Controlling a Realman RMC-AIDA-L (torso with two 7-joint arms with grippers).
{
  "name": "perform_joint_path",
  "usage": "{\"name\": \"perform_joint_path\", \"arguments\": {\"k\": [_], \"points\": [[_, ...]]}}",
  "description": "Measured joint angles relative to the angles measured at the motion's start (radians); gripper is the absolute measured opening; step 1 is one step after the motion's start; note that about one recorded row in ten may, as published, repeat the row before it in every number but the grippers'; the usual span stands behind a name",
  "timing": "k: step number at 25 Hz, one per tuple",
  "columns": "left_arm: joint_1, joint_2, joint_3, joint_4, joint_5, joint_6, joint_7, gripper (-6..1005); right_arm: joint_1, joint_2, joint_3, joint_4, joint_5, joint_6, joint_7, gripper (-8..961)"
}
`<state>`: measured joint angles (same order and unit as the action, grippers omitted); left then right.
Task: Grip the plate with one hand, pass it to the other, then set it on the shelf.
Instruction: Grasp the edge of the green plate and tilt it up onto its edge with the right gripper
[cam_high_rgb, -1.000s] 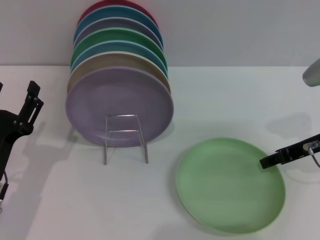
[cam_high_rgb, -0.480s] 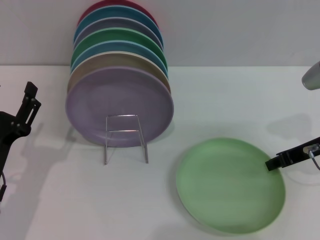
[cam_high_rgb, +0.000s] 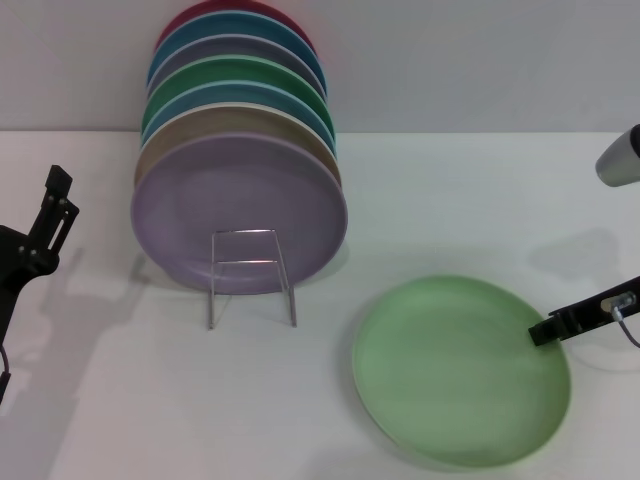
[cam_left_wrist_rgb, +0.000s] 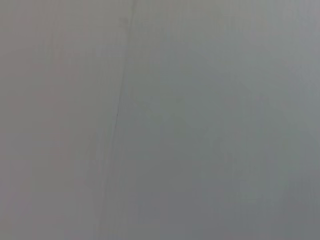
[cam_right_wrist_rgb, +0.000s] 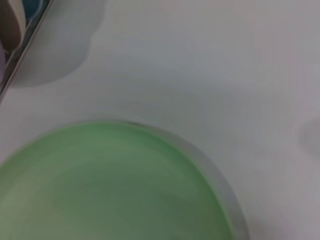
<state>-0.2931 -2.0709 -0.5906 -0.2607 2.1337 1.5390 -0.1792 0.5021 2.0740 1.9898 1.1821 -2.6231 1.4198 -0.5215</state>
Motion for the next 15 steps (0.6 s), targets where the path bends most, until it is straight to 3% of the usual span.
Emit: {"name": "perform_joint_path", "arguments": {"k": [9,15], "points": [[0.004,0.0,0.0,0.003,0.0,0.001,0.001,785,0.002,0.0,-0.016,0.001,0.0,-0.004,-0.011,163],[0.005,0.0,0.0,0.003,0.0,0.001,0.003,784,-0.004,0.001,-0.017,0.023,0.004,-0.012,-0.036,65]]}}
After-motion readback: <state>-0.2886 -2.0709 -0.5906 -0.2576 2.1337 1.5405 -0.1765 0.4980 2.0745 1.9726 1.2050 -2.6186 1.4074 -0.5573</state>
